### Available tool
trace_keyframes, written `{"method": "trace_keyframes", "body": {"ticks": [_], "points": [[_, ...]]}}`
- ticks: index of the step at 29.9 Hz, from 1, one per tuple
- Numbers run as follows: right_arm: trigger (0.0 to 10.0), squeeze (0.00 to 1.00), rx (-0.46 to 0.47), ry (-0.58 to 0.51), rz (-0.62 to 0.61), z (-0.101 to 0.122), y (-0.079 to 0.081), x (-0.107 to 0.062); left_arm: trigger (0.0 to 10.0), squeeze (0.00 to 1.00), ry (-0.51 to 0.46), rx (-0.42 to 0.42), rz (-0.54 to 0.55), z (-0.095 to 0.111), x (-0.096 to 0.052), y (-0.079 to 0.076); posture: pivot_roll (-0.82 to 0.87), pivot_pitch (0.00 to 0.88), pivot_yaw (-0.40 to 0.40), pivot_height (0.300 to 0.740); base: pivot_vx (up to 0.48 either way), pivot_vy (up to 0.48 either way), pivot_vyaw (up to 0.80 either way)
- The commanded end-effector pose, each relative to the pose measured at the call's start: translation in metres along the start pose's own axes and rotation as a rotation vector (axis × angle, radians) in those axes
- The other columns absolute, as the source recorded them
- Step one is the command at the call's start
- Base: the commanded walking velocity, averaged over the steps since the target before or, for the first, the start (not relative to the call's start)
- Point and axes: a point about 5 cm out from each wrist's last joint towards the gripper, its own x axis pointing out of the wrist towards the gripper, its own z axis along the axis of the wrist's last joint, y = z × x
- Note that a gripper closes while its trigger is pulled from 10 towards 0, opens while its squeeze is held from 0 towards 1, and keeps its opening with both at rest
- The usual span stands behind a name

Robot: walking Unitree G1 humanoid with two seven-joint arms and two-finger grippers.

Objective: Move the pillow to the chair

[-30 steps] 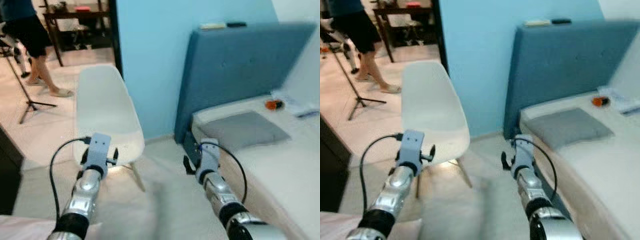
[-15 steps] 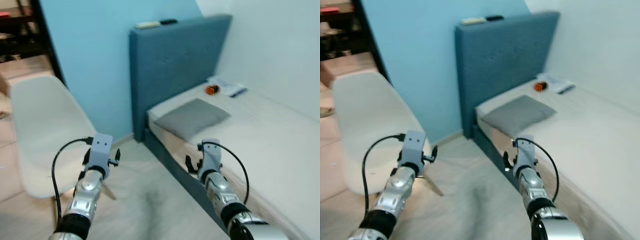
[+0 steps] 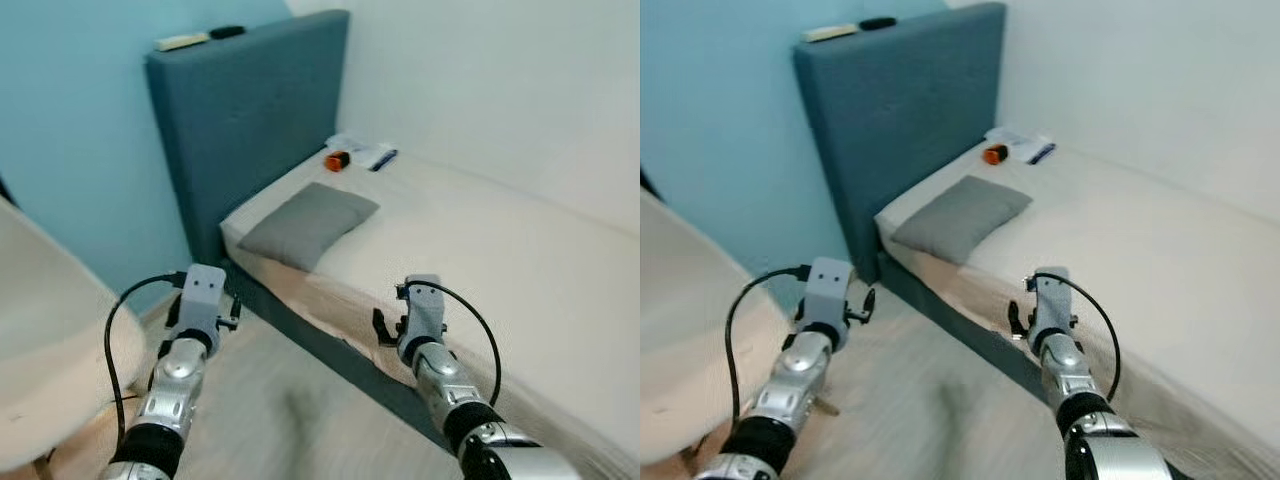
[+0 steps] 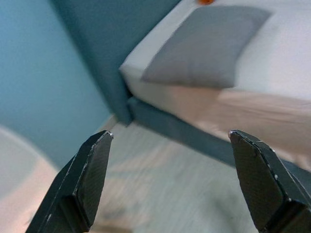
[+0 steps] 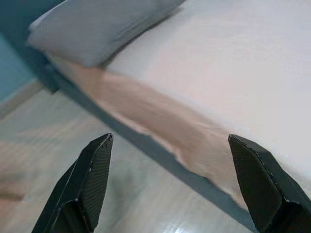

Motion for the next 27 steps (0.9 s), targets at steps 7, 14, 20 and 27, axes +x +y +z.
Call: {"method": "trace_keyframes", "body": {"ticks": [7, 14, 20, 27], "points": [[10.0, 0.00, 0.006, -0.024, 0.054, 0.003, 0.010, 0.001, 10.0, 0.00, 0.023, -0.037, 0.018, -0.006, -0.002, 0.002, 0.03, 0.000, -0.072, 0.736, 0.000, 0.000, -0.46], [10.0, 0.00, 0.022, -0.053, 0.086, 0.008, 0.014, 0.001, 10.0, 0.00, 0.039, -0.046, 0.041, -0.009, -0.002, 0.003, 0.03, 0.000, -0.075, 0.736, 0.000, 0.000, 0.00], [10.0, 0.00, 0.014, -0.060, 0.091, 0.009, 0.013, 0.001, 10.0, 0.00, 0.039, -0.100, 0.100, -0.010, -0.003, 0.011, 0.03, 0.000, -0.081, 0.736, 0.000, 0.000, 0.00], [10.0, 0.00, 0.007, -0.060, 0.097, 0.010, 0.013, 0.002, 10.0, 0.00, 0.028, -0.104, 0.112, -0.009, -0.003, 0.015, 0.03, 0.000, -0.082, 0.736, 0.287, 0.000, 0.00]]}}
